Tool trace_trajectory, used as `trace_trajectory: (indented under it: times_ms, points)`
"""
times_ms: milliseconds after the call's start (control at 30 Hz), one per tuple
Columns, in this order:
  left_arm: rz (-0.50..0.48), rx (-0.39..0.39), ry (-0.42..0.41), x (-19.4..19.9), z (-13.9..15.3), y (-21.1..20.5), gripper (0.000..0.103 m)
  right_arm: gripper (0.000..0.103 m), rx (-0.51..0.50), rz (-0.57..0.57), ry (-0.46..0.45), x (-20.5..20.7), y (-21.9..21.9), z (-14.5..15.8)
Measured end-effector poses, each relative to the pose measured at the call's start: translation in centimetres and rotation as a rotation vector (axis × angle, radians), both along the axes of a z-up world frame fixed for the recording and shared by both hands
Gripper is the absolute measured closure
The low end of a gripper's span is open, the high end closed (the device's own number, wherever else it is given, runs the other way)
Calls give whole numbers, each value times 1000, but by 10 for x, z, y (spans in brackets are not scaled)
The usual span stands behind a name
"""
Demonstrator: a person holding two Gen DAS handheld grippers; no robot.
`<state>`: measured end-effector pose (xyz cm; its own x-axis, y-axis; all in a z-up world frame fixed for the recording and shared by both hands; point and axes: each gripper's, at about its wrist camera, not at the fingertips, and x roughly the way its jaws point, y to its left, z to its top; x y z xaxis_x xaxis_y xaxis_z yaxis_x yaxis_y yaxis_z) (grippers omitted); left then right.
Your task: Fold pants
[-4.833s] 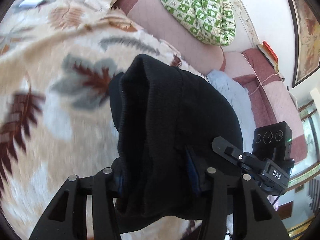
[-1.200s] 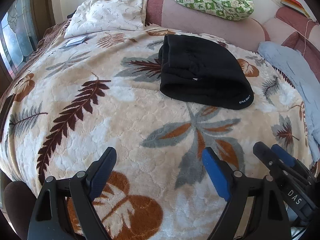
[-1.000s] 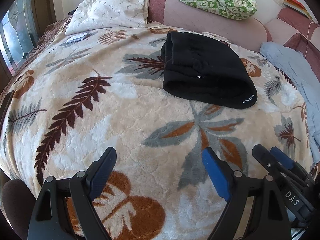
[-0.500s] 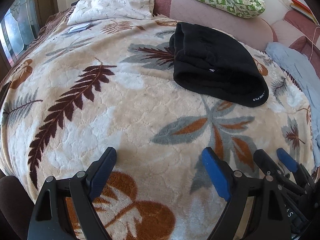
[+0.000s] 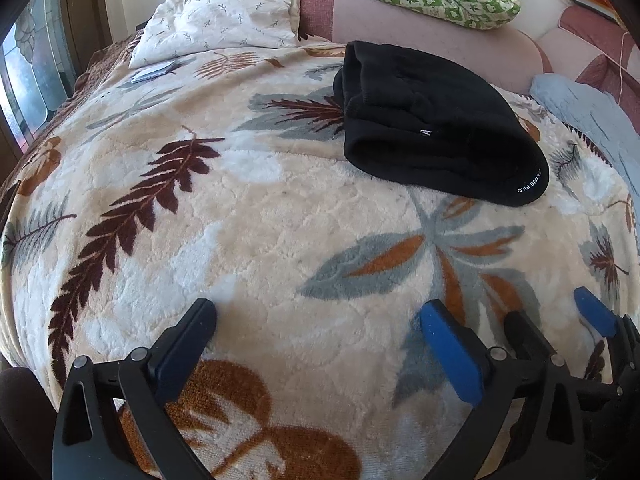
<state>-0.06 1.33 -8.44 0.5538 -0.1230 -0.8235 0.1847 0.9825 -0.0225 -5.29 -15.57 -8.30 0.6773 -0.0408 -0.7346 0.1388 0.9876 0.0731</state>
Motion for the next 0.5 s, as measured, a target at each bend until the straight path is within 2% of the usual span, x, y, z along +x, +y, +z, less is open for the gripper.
trace_trajectory:
  times_ms: [200, 500]
  points:
    - [13, -5, -51, 0, -3, 1, 0, 0, 5, 0, -14, -2, 1, -1]
    - [13, -2, -71, 1, -4, 0, 0, 0, -1, 1, -20, -2, 1, -2]
